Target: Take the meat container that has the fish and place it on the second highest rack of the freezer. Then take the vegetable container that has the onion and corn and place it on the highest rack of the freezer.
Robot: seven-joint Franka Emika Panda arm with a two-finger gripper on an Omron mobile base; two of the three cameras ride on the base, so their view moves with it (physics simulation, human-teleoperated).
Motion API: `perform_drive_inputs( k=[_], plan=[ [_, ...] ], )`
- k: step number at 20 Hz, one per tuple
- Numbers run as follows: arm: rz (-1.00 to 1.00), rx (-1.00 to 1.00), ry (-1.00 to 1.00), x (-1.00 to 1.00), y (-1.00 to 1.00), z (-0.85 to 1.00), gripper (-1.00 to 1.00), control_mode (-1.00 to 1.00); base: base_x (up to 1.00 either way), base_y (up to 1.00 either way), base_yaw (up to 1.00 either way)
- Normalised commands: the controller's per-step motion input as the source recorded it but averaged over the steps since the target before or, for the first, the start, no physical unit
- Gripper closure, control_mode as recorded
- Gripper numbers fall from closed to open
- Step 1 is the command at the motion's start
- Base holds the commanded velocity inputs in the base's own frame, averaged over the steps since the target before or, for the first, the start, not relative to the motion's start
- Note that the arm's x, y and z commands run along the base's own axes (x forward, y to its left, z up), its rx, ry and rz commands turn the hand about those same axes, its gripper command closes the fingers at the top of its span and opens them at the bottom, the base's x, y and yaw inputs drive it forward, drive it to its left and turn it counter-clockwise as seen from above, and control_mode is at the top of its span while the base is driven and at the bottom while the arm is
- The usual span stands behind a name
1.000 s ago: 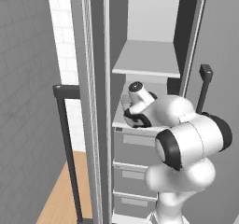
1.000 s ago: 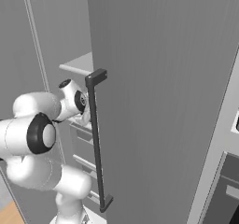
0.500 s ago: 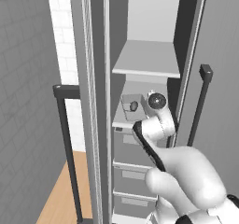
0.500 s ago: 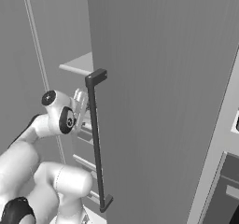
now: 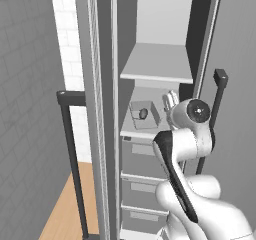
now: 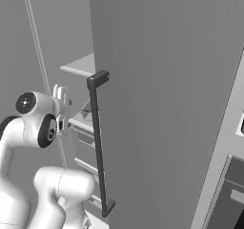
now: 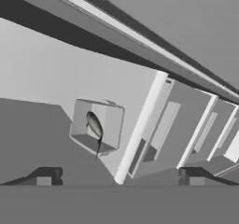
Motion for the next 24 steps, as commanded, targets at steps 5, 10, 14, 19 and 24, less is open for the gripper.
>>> perform_drive_inputs(
  k=[5, 10, 14, 19, 24],
  plan=[
    [0.12, 0.0, -0.23, -1.0, 0.01, 0.3, -1.0, -1.0, 0.0, 0.0, 0.0],
    [0.01, 0.0, -0.14, -0.99, -0.12, -0.6, -1.0, -1.0, 0.0, 0.0, 0.0],
    [-0.05, 0.0, -0.01, -0.65, -0.32, -0.81, -1.0, -1.0, 0.0, 0.0, 0.0],
    [-0.01, 0.0, 0.0, -0.31, -0.11, -0.55, -1.0, -1.0, 0.0, 0.0, 0.0],
    [0.0, 0.0, 0.0, -0.06, -0.01, -0.09, -1.0, 1.0, -0.56, -0.08, 0.0]
  ],
)
